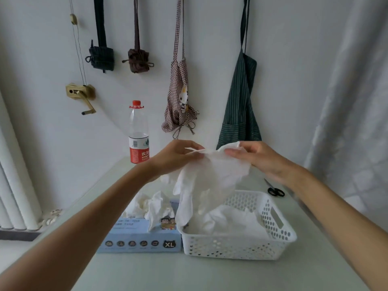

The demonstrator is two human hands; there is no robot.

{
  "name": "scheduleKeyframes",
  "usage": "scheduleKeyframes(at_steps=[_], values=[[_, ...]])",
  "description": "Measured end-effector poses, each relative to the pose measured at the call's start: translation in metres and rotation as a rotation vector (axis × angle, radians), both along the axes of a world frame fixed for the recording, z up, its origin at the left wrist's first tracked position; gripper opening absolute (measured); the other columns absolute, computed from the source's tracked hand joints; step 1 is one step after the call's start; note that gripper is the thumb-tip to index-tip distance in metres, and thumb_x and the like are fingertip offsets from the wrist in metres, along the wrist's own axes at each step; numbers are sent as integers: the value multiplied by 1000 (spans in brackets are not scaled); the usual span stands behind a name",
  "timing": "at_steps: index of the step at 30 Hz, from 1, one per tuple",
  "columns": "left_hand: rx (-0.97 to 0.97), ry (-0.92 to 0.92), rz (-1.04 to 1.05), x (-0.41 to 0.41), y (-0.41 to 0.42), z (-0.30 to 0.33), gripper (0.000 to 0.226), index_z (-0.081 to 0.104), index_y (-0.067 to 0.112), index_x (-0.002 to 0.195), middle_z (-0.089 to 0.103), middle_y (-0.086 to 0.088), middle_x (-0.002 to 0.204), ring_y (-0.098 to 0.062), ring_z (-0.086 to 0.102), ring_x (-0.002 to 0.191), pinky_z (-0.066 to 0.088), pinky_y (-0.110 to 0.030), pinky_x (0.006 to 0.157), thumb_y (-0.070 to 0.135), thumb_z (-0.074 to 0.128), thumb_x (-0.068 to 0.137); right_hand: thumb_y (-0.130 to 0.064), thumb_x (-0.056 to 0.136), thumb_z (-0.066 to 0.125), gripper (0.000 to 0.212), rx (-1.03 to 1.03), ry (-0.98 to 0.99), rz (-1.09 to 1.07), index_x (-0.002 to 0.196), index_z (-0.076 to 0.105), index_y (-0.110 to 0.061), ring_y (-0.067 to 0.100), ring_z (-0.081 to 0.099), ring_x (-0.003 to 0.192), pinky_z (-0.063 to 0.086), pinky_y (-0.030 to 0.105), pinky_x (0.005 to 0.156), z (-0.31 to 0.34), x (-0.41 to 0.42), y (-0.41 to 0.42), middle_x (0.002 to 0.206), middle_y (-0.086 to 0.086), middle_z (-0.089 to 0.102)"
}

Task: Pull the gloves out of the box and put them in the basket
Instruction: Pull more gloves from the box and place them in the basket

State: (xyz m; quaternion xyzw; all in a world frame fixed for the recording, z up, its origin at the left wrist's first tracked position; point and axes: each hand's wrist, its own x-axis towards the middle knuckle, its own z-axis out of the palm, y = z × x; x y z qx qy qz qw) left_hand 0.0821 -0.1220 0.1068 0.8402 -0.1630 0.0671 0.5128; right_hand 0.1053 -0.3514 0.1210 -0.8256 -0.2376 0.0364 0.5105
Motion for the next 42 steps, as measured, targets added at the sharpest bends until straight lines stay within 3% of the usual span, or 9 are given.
scheduleKeyframes(at_steps=[5,10,15,23,26,29,36,40,42], values=[[39,42,-8,8,-9,-10,21,69,11,104,72,-2,91,-5,66,75,49,-12,61,25,60,91,-24,83,69,1,276,78,-78,82,70,-25,10,61,95,41,28,94,2,2,-15,95,-8,68],[9,74,-2,17,-20,-29,26,68,9,109,70,-6,100,-13,63,90,52,-20,79,25,52,96,-20,89,63,13,390,45,-317,94,70,-9,23,62,85,47,31,76,-5,7,-32,90,10,66],[34,58,92,25,-24,-43,35,64,-8,104,54,-12,88,-18,46,84,36,-29,74,21,46,99,-21,92,58,15,260,-123,-411,80,67,-17,15,53,74,40,22,64,-26,7,-33,75,1,60],[-349,-188,472,0,-29,-45,20,57,7,83,58,-2,78,-12,51,72,37,-23,62,15,43,95,-19,97,48,25,469,-271,-473,73,53,-19,4,31,50,28,15,47,-50,-21,11,55,-9,37],[-237,-258,586,18,-47,-65,23,43,11,82,46,1,69,-18,42,65,33,-33,58,22,33,99,-20,98,46,20,520,-143,-542,80,52,-17,4,28,42,27,15,42,-78,-16,16,47,-12,32],[140,-215,614,44,-60,-107,23,39,13,94,51,-6,68,-29,50,65,36,-39,57,27,24,102,-25,98,44,20,299,-36,-643,99,59,-11,9,43,49,41,27,53,-111,2,-1,53,-6,47],[1096,-389,274,83,-60,-146,30,39,13,118,66,-9,93,-32,62,79,42,-35,64,34,21,105,-23,100,40,23,-870,-192,-563,116,55,-15,28,59,98,38,29,69,-142,29,-41,112,7,63],[1382,-518,137,83,-67,-141,29,43,13,118,67,-3,96,-27,65,84,34,-31,60,35,30,104,-4,94,46,29,-1227,-290,-494,122,45,-8,25,60,104,34,28,67,-143,37,-35,114,7,61],[1386,-649,106,85,-64,-145,35,54,14,110,66,0,85,-19,65,71,35,-28,53,42,60,90,1,88,52,46,-1321,-350,-462,131,39,-5,22,61,104,35,27,67,-147,45,-37,115,5,62]])
